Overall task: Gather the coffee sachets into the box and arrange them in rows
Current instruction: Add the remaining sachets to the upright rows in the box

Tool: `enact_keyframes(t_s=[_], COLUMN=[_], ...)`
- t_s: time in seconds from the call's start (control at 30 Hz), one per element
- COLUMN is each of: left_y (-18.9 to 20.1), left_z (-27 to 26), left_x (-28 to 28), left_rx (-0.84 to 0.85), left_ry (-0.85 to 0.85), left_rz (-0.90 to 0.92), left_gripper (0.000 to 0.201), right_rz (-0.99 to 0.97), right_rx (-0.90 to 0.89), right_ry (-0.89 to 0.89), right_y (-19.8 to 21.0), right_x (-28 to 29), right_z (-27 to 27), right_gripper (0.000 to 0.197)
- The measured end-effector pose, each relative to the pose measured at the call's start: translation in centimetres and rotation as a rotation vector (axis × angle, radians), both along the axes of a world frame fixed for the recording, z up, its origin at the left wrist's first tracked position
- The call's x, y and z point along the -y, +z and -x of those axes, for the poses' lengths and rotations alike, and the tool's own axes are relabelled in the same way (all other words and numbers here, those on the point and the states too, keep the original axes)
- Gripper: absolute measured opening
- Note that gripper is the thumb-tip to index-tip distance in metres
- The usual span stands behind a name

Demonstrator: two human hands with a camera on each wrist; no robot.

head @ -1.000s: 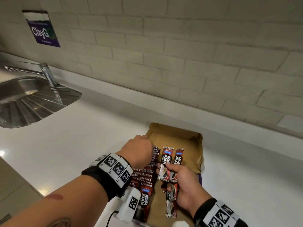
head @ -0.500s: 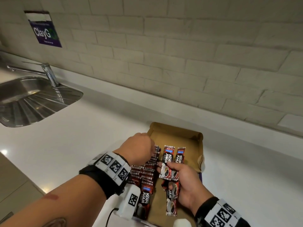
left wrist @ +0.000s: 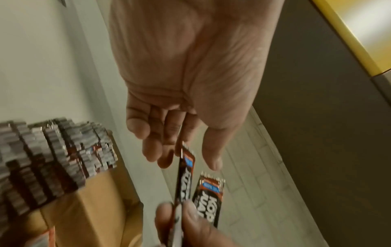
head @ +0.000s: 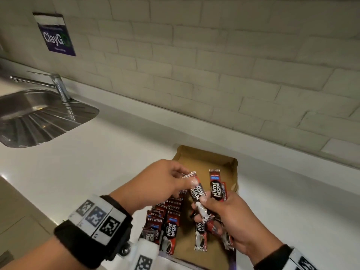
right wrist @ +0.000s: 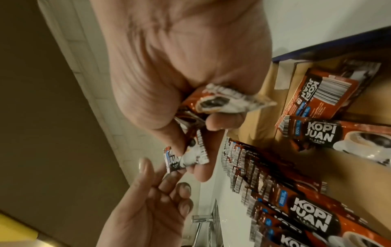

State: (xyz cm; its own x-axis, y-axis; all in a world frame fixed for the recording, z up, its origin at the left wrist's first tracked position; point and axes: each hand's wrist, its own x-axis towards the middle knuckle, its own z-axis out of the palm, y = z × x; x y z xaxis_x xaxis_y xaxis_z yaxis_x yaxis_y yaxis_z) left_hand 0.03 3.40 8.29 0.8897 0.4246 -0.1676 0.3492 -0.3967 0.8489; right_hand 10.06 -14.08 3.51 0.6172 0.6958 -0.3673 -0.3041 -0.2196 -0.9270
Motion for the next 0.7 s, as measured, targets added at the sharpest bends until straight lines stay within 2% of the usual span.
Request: enact_keyframes(t_s=[0.13,0.23,0.33,0.43,0.57,0.63,0.7], left_y=[-0.1,0.1,0.1,-0.2,-0.8,-0.9,-1.3], left_z=[-0.2,0.1,0.8,1.2,1.3,1.2,1.0], left_x=[-0.1,-0.3,0.0,-0.5,-1.1,-1.4,-1.5], left_rx=[0.032,0.104,0.11,0.073,0.058,0.032,-0.064], left_ry=[0.059,0.099,0.056,0.008,0.044,0.03,-0.068], left_rz=[-0.109,0.004,0.064,0.026,-0.065,-0.171,-0.295], left_gripper=[0.016,0.016,0.01,0.004,0.005,0.009,0.01], right_rz=[0.018,0.04,0.078,0.076,0.081,0.07,0.076], right_rx=[0.063,0.163,0.242,0.212,0.139,0.049,-0.03], right_ry=[0.02,-0.003,-0.032,-0.045,-0.083,-0.126,-0.155], right_y=[0.7,1.3,1.6,1.0,-1.2,-2.2,-2.9], right_x=[0.3,0.9,1.6,2.1,2.7,3.1,3.6], right_z=[1.2,1.3,1.3,1.5,1.3,0.9,0.6], right_gripper=[0.021,0.021,0.016,0.015,0.009,0.008,0.011])
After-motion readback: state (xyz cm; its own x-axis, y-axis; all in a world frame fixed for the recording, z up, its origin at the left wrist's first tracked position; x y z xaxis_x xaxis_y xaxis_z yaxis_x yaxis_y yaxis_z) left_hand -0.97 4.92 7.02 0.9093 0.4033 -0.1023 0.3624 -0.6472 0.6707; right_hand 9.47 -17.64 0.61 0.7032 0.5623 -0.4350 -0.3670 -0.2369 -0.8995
